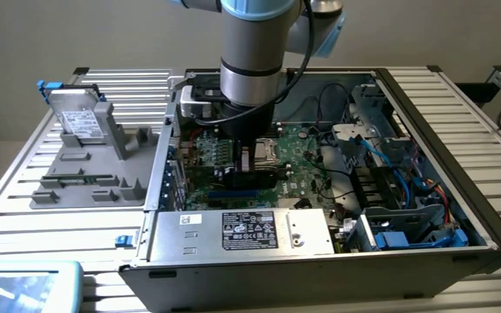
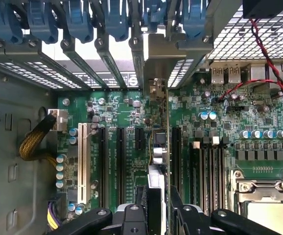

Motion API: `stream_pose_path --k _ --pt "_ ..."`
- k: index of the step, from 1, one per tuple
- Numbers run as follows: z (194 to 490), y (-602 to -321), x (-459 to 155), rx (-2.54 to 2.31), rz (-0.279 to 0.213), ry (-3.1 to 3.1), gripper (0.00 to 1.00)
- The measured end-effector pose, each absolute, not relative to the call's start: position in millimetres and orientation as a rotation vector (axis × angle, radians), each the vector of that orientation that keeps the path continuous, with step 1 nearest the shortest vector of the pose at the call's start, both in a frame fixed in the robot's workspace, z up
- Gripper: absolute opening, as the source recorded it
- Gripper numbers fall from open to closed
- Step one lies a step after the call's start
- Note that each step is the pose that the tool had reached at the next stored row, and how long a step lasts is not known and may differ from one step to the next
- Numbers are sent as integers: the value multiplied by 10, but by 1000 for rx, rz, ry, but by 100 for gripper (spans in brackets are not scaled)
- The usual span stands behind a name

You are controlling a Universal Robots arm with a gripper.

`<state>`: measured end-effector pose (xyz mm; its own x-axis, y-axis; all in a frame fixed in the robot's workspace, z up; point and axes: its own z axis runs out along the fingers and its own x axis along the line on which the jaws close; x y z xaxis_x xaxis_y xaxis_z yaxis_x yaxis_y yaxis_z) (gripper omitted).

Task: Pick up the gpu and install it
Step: 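Insert the gpu into the slot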

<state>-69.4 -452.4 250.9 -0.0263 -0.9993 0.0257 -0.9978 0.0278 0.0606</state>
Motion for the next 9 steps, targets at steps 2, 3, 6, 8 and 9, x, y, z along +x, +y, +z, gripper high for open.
stream_pose_path --k 2,3,6,8,9 --pt "2508 -4526 -694 2148 -42 -2207 29" --pt "2508 -4529 -693 2148 -43 -2207 29" --pt "2508 -4544 -693 2149 -44 -2207 29" --pt "2508 -4546 -694 2149 -45 -2208 29" --pt "2508 -4546 -694 2149 -45 -2208 29"
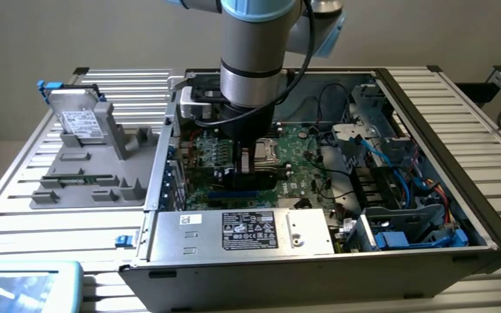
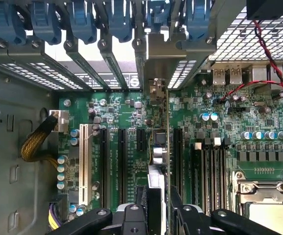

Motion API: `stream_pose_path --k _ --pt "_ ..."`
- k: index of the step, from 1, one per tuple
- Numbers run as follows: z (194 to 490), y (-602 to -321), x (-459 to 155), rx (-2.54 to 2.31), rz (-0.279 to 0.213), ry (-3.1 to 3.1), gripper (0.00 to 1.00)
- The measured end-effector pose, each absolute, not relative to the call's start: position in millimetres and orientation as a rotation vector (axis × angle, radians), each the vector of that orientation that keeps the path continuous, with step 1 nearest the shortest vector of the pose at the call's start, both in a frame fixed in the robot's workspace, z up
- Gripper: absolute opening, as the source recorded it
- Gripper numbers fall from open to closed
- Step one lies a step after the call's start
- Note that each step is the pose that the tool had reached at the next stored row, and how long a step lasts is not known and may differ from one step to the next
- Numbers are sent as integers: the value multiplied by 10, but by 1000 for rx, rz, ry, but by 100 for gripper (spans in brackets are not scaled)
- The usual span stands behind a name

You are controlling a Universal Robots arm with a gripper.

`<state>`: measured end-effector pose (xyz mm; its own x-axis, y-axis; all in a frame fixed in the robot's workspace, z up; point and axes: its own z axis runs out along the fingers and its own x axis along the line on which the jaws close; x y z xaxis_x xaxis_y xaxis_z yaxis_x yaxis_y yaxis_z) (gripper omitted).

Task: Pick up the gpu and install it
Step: 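Insert the gpu into the slot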

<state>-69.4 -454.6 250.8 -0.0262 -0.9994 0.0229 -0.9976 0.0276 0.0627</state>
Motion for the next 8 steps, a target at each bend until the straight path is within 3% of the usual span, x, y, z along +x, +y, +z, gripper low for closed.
stream_pose_path --k 8 --pt "2505 -4547 -721 2149 -45 -2208 29"
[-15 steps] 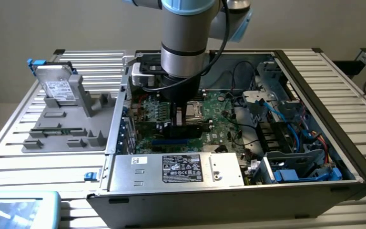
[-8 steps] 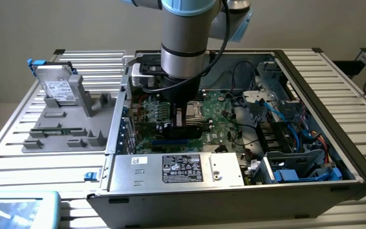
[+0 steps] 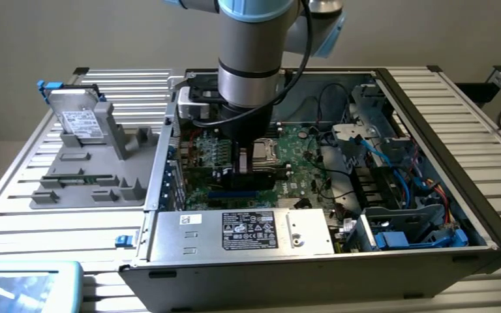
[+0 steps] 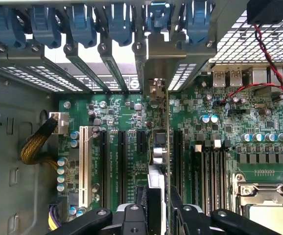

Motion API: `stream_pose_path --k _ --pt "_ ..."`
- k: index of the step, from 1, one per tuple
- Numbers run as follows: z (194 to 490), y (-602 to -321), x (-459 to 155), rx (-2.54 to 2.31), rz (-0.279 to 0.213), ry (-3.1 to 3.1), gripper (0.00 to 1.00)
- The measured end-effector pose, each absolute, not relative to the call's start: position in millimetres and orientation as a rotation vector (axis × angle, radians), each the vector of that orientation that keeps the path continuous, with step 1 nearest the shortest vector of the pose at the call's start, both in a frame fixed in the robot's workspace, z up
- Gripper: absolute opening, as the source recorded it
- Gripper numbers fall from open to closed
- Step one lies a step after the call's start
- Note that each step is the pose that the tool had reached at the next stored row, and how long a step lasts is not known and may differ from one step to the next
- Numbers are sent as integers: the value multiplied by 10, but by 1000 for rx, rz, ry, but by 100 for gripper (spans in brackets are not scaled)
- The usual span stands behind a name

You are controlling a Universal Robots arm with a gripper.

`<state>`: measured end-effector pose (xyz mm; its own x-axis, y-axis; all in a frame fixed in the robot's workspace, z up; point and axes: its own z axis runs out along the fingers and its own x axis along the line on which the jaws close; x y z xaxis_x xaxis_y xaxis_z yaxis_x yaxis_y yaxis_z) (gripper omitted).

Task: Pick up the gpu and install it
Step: 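Insert the gpu into the slot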

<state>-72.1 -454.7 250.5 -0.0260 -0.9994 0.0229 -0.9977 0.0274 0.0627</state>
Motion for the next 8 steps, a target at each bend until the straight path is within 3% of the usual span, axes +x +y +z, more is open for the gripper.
stream_pose_path --k 8 --pt "2485 -4547 -729 2149 -47 -2207 29"
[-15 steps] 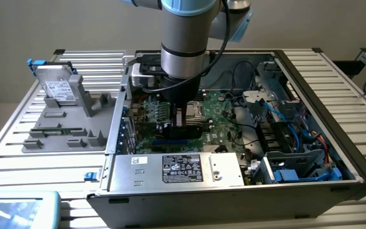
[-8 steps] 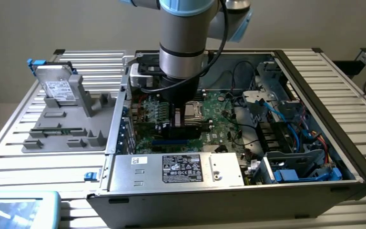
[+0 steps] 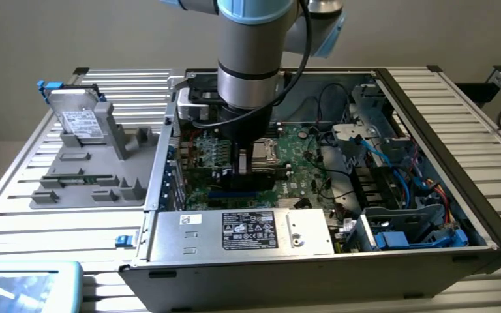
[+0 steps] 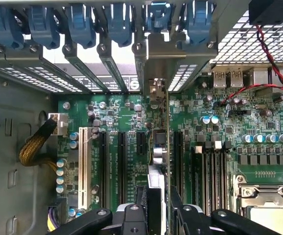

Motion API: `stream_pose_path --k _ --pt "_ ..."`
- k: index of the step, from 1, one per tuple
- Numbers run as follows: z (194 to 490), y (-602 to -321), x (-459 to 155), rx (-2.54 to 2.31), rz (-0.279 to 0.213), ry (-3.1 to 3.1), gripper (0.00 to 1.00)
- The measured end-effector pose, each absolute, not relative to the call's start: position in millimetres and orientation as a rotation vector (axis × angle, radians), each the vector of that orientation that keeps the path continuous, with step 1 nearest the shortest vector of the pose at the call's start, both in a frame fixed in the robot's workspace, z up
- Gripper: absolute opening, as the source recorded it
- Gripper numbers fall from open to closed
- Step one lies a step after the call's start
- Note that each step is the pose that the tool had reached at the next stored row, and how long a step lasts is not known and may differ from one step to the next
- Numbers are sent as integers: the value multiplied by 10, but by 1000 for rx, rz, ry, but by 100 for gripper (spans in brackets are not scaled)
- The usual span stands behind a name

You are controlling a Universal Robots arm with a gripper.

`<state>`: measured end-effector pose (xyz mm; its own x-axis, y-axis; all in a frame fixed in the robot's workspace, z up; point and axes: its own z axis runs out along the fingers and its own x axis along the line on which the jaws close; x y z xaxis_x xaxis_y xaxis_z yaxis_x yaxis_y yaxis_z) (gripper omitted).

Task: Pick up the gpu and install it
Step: 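Insert the gpu into the slot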

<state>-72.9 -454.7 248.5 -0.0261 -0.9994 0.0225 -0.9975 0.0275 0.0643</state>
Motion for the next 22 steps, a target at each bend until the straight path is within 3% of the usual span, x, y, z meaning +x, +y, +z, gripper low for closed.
stream_pose_path --k 22 --pt "2435 -4547 -737 2144 -62 -2202 29"
